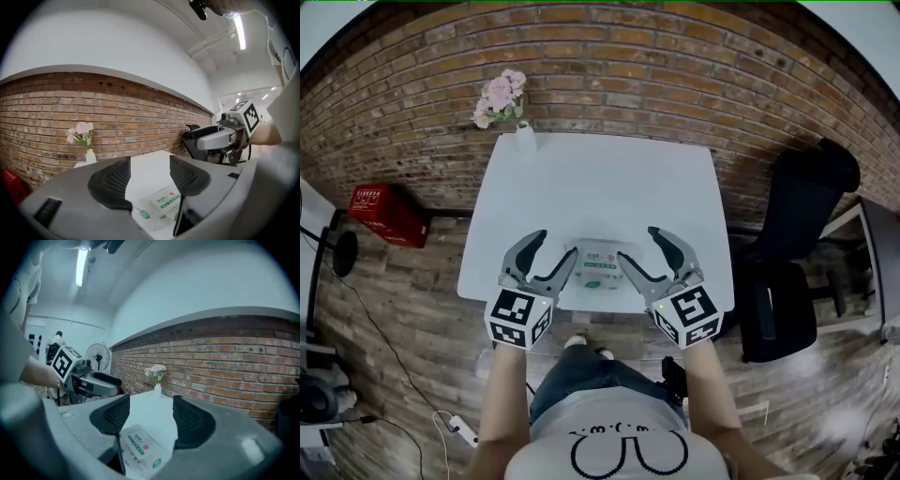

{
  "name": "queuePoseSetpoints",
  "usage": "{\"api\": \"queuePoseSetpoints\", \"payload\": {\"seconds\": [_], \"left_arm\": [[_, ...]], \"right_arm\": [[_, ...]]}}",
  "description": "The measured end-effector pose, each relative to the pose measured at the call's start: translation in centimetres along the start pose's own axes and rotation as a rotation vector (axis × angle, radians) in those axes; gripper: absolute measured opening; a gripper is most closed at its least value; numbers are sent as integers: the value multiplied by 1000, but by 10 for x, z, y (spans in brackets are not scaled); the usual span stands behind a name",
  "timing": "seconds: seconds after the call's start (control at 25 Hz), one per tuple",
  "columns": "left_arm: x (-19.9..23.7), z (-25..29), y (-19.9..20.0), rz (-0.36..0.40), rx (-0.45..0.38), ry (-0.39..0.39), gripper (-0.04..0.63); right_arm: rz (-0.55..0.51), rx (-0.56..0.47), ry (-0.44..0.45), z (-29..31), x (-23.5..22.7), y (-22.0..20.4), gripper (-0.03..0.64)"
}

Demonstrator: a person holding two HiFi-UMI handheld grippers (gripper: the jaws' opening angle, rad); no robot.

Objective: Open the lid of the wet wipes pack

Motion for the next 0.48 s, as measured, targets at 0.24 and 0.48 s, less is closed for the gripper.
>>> {"api": "queuePoseSetpoints", "payload": {"seconds": [0.24,0.48], "left_arm": [[10,18,-41,33,170,-123,255],[14,34,-88,69,332,-231,255]], "right_arm": [[34,102,53,25,4,-35,275],[52,235,148,53,19,-82,275]]}}
Point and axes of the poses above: the fingertips, and each gripper's own axes: z forward along the fingers, x to its left, y out of its top, the point moved 3 cm from there along -z, backward along the fingers, and after that the axes turned 7 degrees about -z, right-handed, at the moved point
